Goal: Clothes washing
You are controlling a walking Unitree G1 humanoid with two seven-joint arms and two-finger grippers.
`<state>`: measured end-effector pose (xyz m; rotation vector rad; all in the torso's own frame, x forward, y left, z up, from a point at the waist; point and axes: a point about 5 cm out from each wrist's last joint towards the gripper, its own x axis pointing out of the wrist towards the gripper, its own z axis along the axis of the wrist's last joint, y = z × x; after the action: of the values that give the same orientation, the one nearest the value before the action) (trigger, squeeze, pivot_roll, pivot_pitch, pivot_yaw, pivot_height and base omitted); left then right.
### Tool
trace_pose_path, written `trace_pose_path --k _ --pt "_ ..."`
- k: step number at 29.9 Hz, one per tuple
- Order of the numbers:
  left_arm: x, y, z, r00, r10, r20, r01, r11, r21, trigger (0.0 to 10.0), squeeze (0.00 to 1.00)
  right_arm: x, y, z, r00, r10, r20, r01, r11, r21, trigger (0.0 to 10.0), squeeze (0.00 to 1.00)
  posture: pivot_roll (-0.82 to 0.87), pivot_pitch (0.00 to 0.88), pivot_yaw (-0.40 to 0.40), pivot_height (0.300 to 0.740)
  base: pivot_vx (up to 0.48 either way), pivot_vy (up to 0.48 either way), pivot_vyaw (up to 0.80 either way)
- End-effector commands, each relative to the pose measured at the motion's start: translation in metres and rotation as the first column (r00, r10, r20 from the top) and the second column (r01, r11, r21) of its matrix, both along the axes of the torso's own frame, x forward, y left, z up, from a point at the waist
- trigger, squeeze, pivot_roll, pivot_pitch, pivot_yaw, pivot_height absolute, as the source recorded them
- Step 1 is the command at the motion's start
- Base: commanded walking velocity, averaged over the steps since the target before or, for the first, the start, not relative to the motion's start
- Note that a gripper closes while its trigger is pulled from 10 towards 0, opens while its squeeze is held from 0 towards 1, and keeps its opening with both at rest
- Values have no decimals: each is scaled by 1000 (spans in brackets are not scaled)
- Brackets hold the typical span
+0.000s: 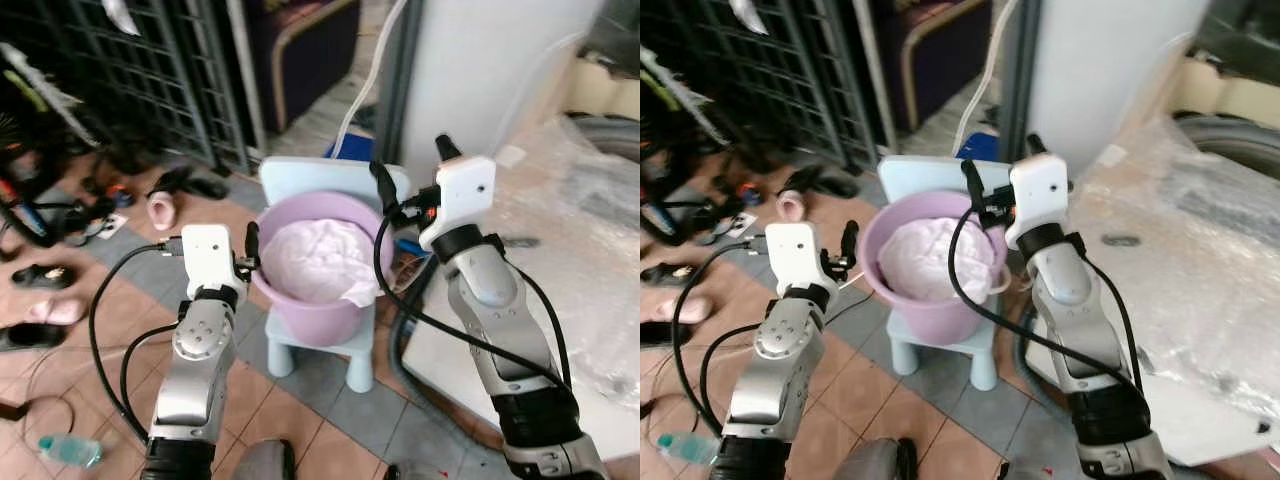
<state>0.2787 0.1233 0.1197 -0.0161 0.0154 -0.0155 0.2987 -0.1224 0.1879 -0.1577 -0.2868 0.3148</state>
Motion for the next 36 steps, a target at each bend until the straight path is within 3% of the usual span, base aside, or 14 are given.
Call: trace_pose_path --k 1,5,17,24,27,29,30,32,36 --pt "-1 2 4 1000 6 16 -6 1000 1 10000 0 -4 8 3 999 42 -4 -42 999 4 10000 0 -51 50 75 740 352 0 775" --pt "-1 2 2 1000 4 7 -4 1000 4 10000 0 -2 9 -4 998 41 -53 -42 999 -18 10000 0 -49 51 72 740 385 0 766" --pt "-4 1 -4 1000 -3 -23 4 1000 18 10000 0 1 3 -24 989 -16 -146 2 995 -95 10000 0 -44 40 60 740 393 0 0" --pt "-6 3 -9 999 0 -51 1 1000 23 10000 0 3 -4 -41 970 -100 -224 64 985 -163 10000 0 -40 40 57 740 74 0 0" --pt "-12 5 -14 996 3 -85 0 1000 30 10000 0 3 -18 -64 916 -209 -341 127 960 -248 10000 0 -40 53 61 740 0 0 0" --pt "-13 6 -15 995 0 -95 3 999 32 10000 0 2 -22 -71 899 -235 -369 132 950 -283 10000 0 -40 58 61 740 0 0 0" --pt "-17 7 -18 993 -1 -114 5 999 36 10000 0 -1 -27 -81 866 -261 -426 140 945 -295 10000 0 -38 77 60 740 0 0 0" --pt "-25 11 -23 988 -1 -153 8 999 45 10000 0 -8 -35 -100 794 -282 -539 153 950 -272 10000 0 -29 95 51 740 0 0 0" --pt "-40 21 -28 980 24 -195 -14 999 52 10000 0 -16 -38 -114 735 -282 -617 154 955 -253 10000 0 -7 129 36 740 0 0 0"
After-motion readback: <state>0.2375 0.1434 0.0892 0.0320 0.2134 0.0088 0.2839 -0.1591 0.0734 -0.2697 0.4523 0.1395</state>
